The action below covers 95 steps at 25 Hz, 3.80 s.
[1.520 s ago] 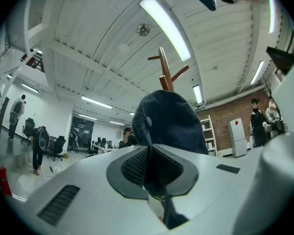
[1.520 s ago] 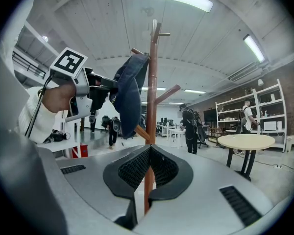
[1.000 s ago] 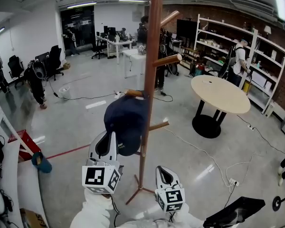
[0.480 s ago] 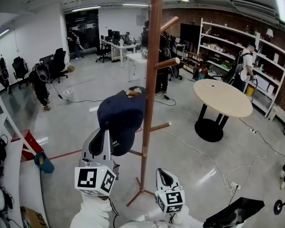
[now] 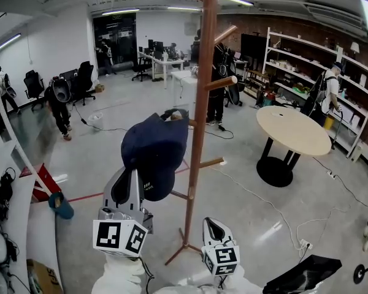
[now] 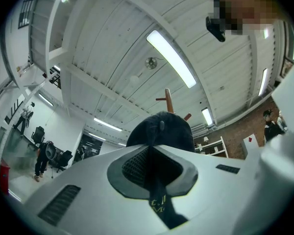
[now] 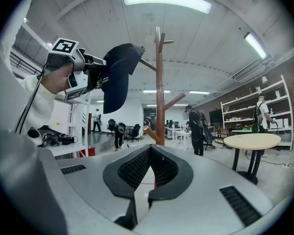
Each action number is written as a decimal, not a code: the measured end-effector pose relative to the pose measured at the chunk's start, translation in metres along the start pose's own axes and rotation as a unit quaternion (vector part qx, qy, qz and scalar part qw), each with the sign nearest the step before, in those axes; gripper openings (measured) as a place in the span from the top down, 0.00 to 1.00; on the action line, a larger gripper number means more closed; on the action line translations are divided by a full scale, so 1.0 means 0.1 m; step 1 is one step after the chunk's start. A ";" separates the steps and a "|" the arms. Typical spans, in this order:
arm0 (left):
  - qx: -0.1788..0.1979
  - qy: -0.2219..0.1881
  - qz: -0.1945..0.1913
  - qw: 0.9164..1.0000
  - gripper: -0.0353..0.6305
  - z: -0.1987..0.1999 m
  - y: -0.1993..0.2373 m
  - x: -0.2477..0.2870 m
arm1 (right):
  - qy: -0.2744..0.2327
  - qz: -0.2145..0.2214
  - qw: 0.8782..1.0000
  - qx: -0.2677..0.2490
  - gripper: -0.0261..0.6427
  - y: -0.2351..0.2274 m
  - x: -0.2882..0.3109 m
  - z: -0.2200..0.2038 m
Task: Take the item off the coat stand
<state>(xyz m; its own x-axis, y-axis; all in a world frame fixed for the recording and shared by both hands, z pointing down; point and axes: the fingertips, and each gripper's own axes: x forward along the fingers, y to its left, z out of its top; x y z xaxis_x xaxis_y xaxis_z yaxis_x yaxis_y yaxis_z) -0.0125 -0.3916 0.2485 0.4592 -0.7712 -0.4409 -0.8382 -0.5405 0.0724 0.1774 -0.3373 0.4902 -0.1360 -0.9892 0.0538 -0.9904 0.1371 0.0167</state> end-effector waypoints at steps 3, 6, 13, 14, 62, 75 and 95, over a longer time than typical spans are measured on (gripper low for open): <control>0.002 0.001 0.004 1.000 0.93 0.02 0.00 -0.08 | 0.002 0.011 1.000 0.001 0.95 0.07 0.00 0.00; 0.002 0.007 0.008 1.000 0.93 -0.02 -0.02 -0.20 | 0.003 0.021 1.000 -0.001 0.95 0.13 -0.02 -0.03; -0.006 0.041 0.001 0.999 0.93 -0.30 -0.17 -0.37 | 0.004 0.034 0.999 -0.001 0.95 0.22 -0.04 -0.03; -0.007 0.045 0.001 0.999 0.93 -0.33 -0.18 -0.40 | 0.004 0.034 0.999 -0.001 0.95 0.23 -0.05 -0.03; -0.049 0.187 -0.008 0.981 0.93 -1.85 -0.83 -0.81 | 0.006 0.014 1.000 0.001 0.95 -0.06 -0.21 -0.08; -0.057 0.193 -0.031 0.979 0.93 -1.67 -0.76 -1.08 | 0.012 0.007 1.000 0.010 0.95 0.33 -0.33 -0.10; -0.069 0.191 -0.046 0.978 0.93 -1.29 -0.78 -1.88 | 0.015 -0.023 1.000 -0.002 0.95 0.83 -1.03 -0.11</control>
<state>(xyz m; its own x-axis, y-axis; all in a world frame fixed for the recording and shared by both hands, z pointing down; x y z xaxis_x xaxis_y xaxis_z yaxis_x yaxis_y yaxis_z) 0.0039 -0.2477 0.4409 0.6299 -0.7719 -0.0867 -0.7521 -0.6340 0.1801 0.1091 -0.2238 0.4971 -0.0904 -0.9925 0.0820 -0.9954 0.0927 0.0238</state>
